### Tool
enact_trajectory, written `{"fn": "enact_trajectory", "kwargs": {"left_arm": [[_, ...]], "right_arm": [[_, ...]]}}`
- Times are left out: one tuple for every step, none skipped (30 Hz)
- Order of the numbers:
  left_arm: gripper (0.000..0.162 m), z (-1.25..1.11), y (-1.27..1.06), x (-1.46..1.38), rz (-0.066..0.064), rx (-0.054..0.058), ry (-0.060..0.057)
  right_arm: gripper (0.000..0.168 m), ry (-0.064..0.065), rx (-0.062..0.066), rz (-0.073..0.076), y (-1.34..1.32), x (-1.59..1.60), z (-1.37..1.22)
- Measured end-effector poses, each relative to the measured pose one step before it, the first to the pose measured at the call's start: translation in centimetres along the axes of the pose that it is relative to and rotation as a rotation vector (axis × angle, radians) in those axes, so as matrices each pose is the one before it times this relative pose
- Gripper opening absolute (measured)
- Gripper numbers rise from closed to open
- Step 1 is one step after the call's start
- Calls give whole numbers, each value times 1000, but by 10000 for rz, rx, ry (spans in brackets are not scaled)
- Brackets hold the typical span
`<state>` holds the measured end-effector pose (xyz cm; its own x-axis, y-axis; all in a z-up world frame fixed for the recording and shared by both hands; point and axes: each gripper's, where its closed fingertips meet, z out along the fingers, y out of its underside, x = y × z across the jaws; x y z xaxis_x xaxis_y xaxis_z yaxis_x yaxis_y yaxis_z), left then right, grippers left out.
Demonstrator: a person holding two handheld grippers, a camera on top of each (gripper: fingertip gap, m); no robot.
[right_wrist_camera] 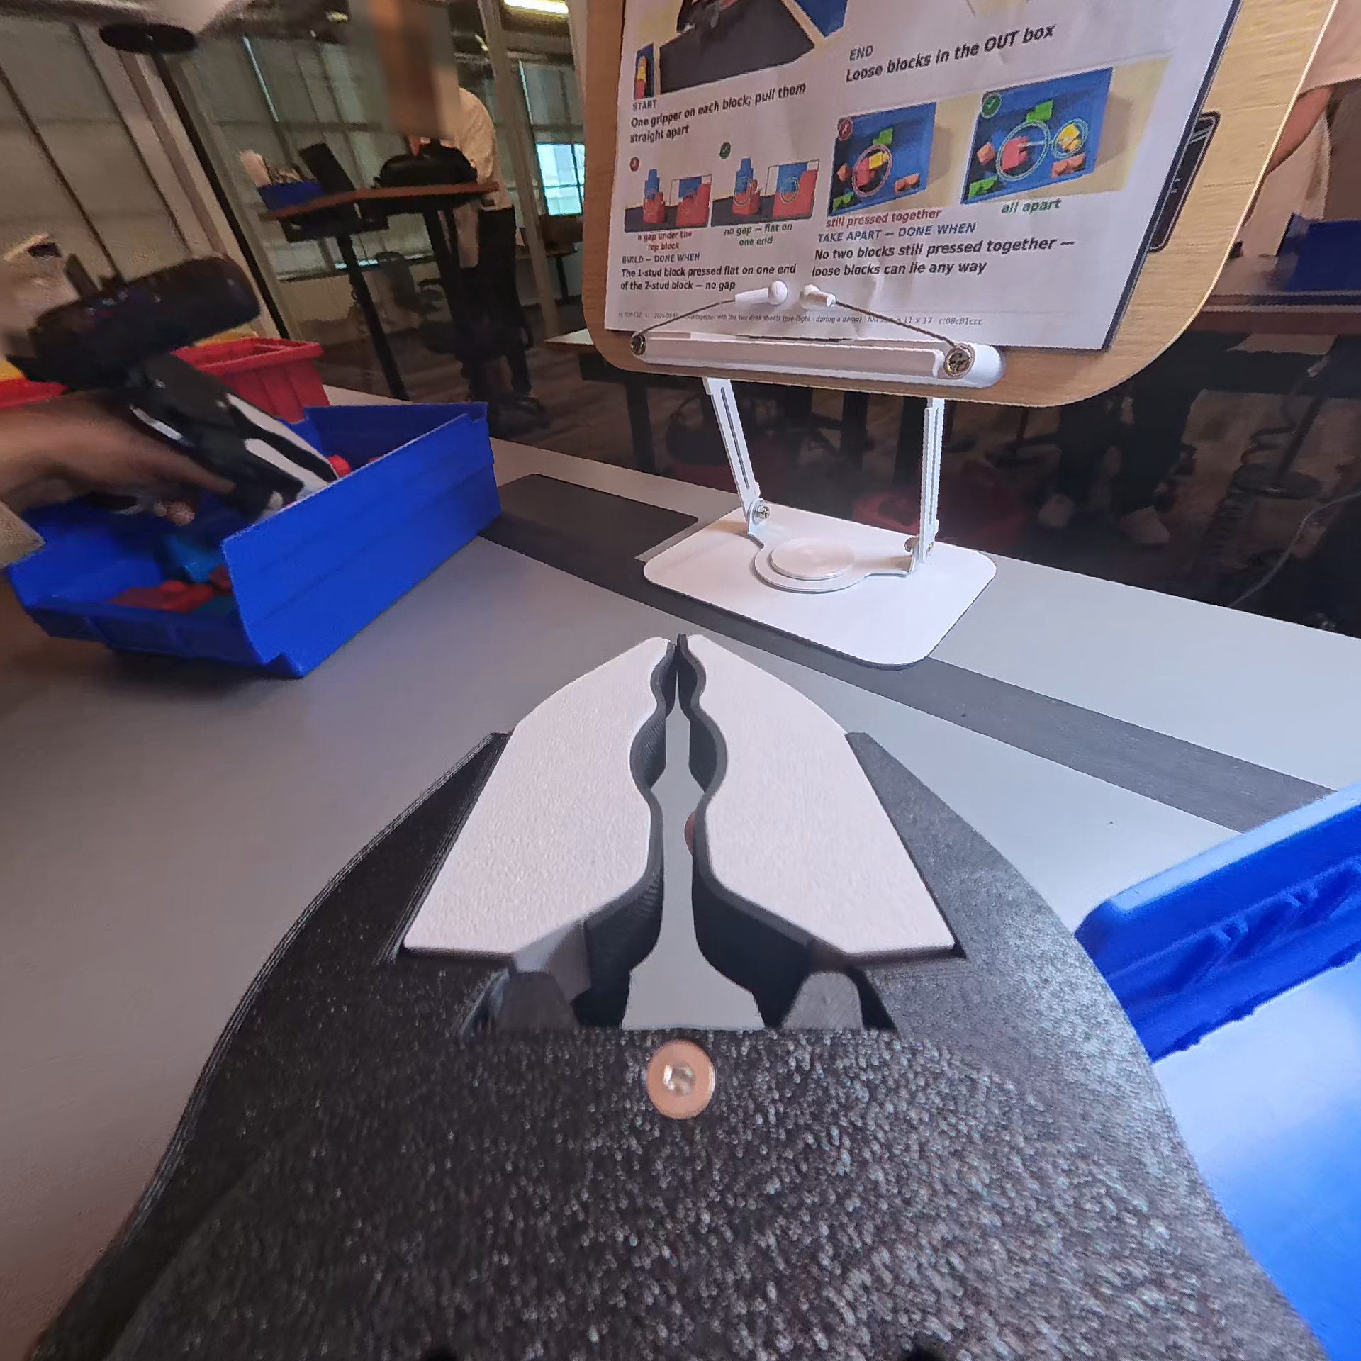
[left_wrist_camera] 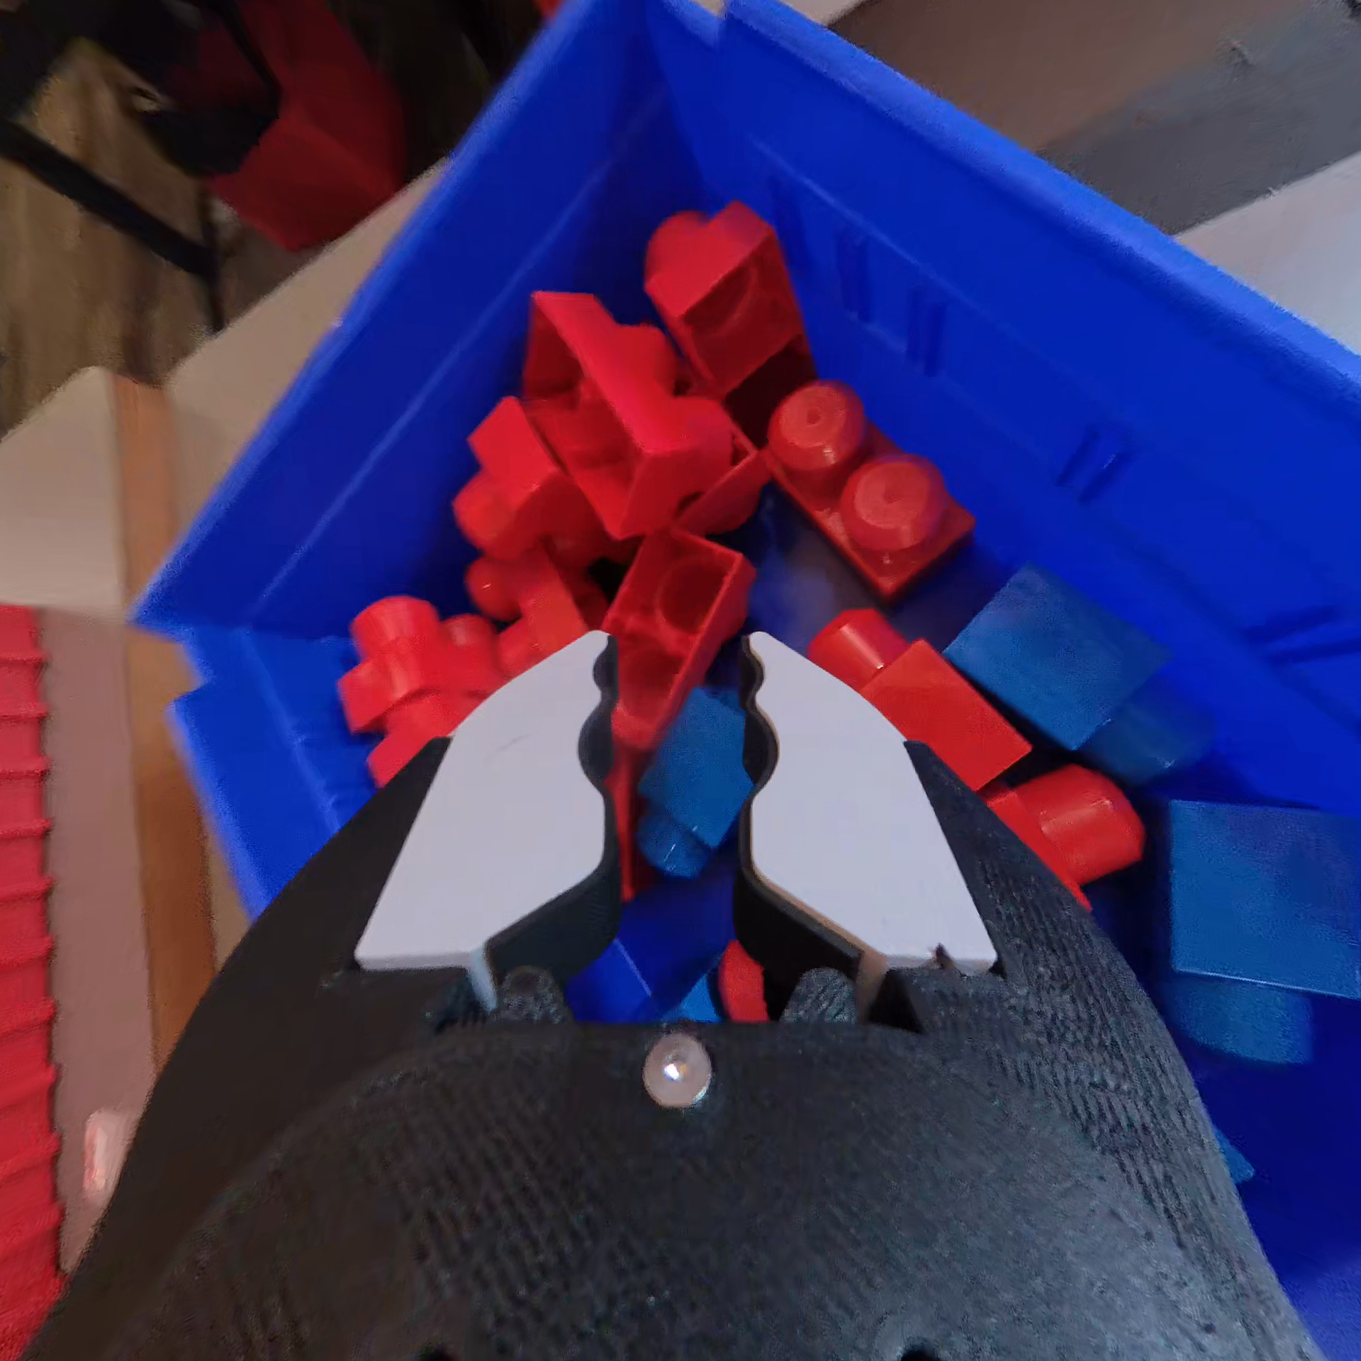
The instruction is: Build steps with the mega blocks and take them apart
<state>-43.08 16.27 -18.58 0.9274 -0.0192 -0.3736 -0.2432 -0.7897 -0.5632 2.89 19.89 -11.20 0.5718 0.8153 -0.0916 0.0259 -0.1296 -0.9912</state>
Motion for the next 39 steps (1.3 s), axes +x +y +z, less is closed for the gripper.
{"fn": "enact_trajectory", "kwargs": {"left_arm": [[39,777,60,636,228,-359,449],[44,732,142,337,223,-399,254],[44,650,86,6,232,-342,3],[41,570,177,-41,318,-355,-76],[35,522,314,-16,339,-387,-90],[31,498,344,-82,371,-368,-171],[24,366,265,-98,418,-298,-195],[12,99,-50,-4,321,-52,-89],[8,34,-180,68,266,111,-59],[7,-47,-277,-144,146,223,-213],[6,-200,-134,-43,53,162,-137],[7,-330,-57,-177,-17,96,-208],[7,-573,-39,-286,16,117,-266],[6,-849,-156,-305,39,203,-266],[6,-1090,-285,-247,-13,313,-200],[6,-1344,-526,-379,-143,456,-254],[6,-1619,-868,-361,-263,630,-216],[6,-1912,-1371,-207,-352,850,-115],[6,-2115,-1983,160,-432,1098,89],[6,-2178,-2591,692,-476,1294,351],[6,-2029,-2933,1244,-451,1332,576],[6,-1755,-3172,1779,-403,1363,769],[6,-1300,-3198,2369,-404,1350,971],[5,-722,-2881,2876,-367,1195,1143],[5,-151,-2315,3075,-287,932,1189],[5,307,-1823,2835,-322,790,1039],[5,594,-1371,2650,-410,693,997],[5,762,-843,2330,-472,538,915],[5,795,-470,1760,-493,491,681],[5,734,-244,1415,-501,512,610],[5,601,-55,1193,-544,517,618],[6,494,133,844,-571,484,544],[6,383,275,419,-548,394,397],[6,233,374,197,-526,280,343],[6,71,292,120,-521,252,325],[5,-48,147,141,-486,295,323],[6,-100,104,14,-380,285,198],[5,-98,179,-74,-171,180,96],[5,-68,314,-156,24,43,0]], "right_arm": [[0,-3,-51,-50,78,21,54],[0,0,-38,-41,39,57,53],[0,3,-17,-18,14,60,30],[0,3,-6,6,1,66,5],[0,8,-8,13,43,95,-11],[0,19,-12,9,49,118,-22],[0,30,-12,10,68,135,-20],[0,39,-2,12,26,147,-24],[0,41,10,7,-27,148,-33],[0,37,22,0,-90,128,-41],[0,23,41,-2,-149,82,-62],[0,4,54,9,-186,47,-55],[0,-7,56,26,-199,27,-62],[0,-13,59,32,-193,-4,-34],[0,-26,58,33,-193,-35,-32],[0,-40,55,31,-187,-92,-13],[0,-49,53,26,-184,-138,22],[0,-62,60,32,-201,-186,46],[0,-85,75,54,-217,-270,78],[0,-120,81,71,-223,-366,120],[0,-168,87,69,-201,-496,126],[0,-223,105,44,-212,-632,124],[0,-309,159,-8,-270,-839,97],[0,-379,227,-62,-363,-1006,46],[0,-393,249,-98,-438,-1093,29],[0,-423,220,-122,-465,-1159,45],[0,-483,182,-117,-460,-1275,72],[7,-493,156,-75,-456,-1280,108],[27,-475,87,-7,-396,-1219,201],[36,-515,-82,73,-171,-1190,288],[46,-505,-167,110,-1,-1101,297],[51,-341,-82,71,-15,-819,273],[53,-198,30,11,-88,-575,199],[54,-162,62,13,-103,-445,153],[55,-144,23,63,-61,-307,144],[55,-106,18,94,-40,-186,137],[54,-71,45,95,-42,-104,124],[53,-90,54,105,-13,-122,134],[51,-131,45,130,42,-200,149]]}}
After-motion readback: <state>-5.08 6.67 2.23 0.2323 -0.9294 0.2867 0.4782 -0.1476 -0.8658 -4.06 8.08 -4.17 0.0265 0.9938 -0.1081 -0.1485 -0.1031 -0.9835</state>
